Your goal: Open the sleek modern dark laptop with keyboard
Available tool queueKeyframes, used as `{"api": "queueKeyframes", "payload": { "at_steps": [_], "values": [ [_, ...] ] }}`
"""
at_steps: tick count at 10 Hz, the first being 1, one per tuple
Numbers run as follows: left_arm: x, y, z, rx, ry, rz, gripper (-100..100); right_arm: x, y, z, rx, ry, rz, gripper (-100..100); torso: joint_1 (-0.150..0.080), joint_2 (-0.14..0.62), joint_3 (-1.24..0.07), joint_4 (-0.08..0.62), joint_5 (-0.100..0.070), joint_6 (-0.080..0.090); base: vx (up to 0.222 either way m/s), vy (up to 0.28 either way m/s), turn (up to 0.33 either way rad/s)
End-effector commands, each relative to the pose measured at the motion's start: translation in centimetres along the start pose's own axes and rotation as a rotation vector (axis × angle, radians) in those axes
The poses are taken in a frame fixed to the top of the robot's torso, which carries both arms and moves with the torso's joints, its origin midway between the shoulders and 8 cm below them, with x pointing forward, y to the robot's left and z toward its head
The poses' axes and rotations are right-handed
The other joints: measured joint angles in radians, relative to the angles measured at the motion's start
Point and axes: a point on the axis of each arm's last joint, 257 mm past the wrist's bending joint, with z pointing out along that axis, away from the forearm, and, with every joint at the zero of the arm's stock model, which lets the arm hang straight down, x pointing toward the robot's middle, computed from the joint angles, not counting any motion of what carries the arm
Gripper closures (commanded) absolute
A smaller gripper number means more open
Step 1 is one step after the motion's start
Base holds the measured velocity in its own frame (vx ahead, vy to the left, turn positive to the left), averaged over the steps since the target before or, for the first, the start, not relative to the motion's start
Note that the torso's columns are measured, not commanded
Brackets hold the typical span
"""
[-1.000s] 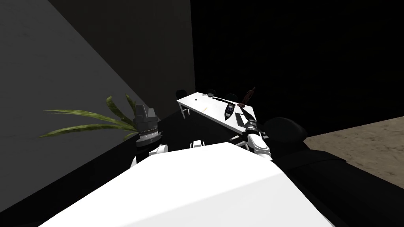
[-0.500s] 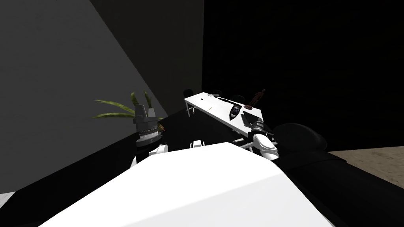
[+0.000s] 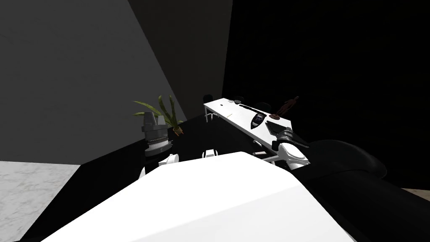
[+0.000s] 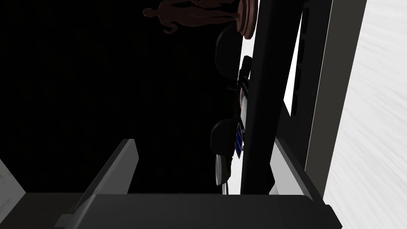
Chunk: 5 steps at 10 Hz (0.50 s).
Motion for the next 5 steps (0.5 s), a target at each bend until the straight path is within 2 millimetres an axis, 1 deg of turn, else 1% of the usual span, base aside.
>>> {"api": "queueKeyframes", "payload": {
  "at_steps": [1, 2, 3, 4, 5],
  "values": [
    [0.0, 0.0, 0.0, 0.0, 0.0, 0.0, 0, 5.8, -2.0, 1.4, 0.009, 0.099, 0.019, -100, 0.0, 0.002, 0.001, 0.0, 0.001, 0.002, -0.144, 0.097, 0.398],
    [0.0, 0.0, 0.0, 0.0, 0.0, 0.0, 0, 5.8, -2.0, 1.4, 0.009, 0.099, 0.019, -100, -0.001, 0.001, 0.001, 0.0, 0.0, 0.002, -0.089, 0.071, 0.12],
    [0.0, 0.0, 0.0, 0.0, 0.0, 0.0, 0, 5.8, -2.0, 1.4, 0.009, 0.099, 0.019, -100, -0.003, -0.001, -0.001, -0.001, 0.0, 0.005, -0.028, 0.026, -0.049],
    [0.0, 0.0, 0.0, 0.0, 0.0, 0.0, 0, 7.9, -2.9, 2.0, 0.014, 0.137, 0.026, -100, -0.006, -0.004, -0.002, -0.002, -0.002, 0.004, -0.042, 0.042, 0.258],
    [0.0, 0.0, 0.0, 0.0, 0.0, 0.0, 0, 7.9, -2.9, 2.0, 0.014, 0.137, 0.026, -100, -0.004, -0.004, -0.003, -0.002, -0.001, -0.001, -0.049, 0.033, 0.141]
  ]
}}
